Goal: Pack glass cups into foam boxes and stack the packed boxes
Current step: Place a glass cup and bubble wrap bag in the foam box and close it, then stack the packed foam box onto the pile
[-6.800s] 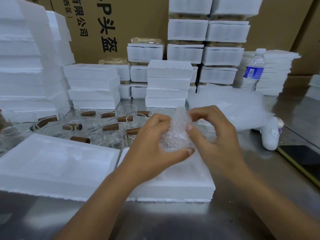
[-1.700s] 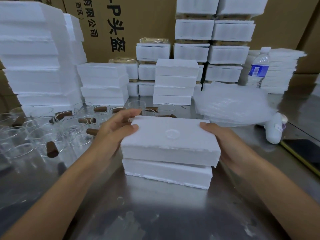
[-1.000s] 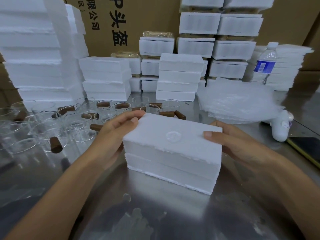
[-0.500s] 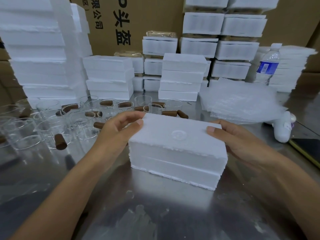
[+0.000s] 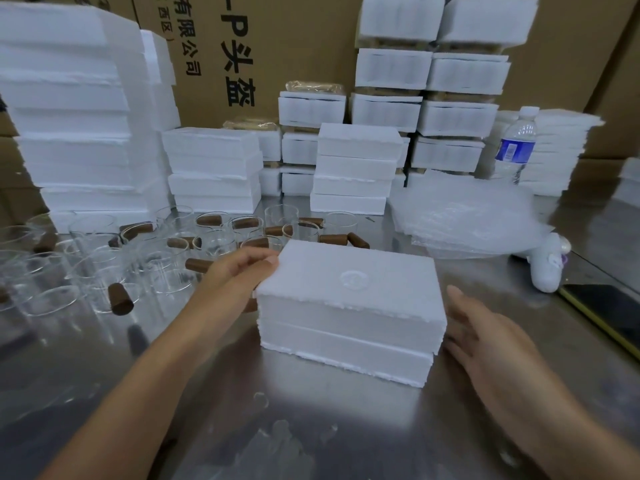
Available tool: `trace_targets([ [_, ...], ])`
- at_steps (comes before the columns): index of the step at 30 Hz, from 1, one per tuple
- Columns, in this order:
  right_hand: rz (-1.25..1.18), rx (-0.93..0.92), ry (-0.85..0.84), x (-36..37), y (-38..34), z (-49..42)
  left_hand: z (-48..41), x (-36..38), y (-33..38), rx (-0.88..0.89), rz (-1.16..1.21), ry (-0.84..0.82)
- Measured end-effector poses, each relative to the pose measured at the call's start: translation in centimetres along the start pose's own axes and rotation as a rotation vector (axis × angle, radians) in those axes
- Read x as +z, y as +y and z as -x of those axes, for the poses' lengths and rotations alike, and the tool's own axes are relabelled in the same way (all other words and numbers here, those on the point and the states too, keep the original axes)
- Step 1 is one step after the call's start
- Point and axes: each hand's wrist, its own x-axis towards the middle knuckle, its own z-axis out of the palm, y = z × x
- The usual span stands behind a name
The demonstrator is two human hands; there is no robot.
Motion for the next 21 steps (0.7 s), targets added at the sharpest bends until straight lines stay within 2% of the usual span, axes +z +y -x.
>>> trace_targets([
  [4,-0.103,0.131,-0.052,2.0,-0.6,0.9,-0.2,-0.1,-0.3,-0.115,0.040,-0.003],
  [8,-0.111,0.146,-0.146,3.2,-1.3,1.4,-0.3,0.0,-0.3,-0.245,0.124,-0.008],
  [13,-0.043,0.117,-0.032,3.6,-0.8,1.3,0.0,0.2,-0.3,-0.210,0.177,-0.012],
  [21,-0.087,-0.023,-0.021,3.3,-2.9,1.0,0.6,0.5,-0.1,-0.063,0.290,-0.087],
])
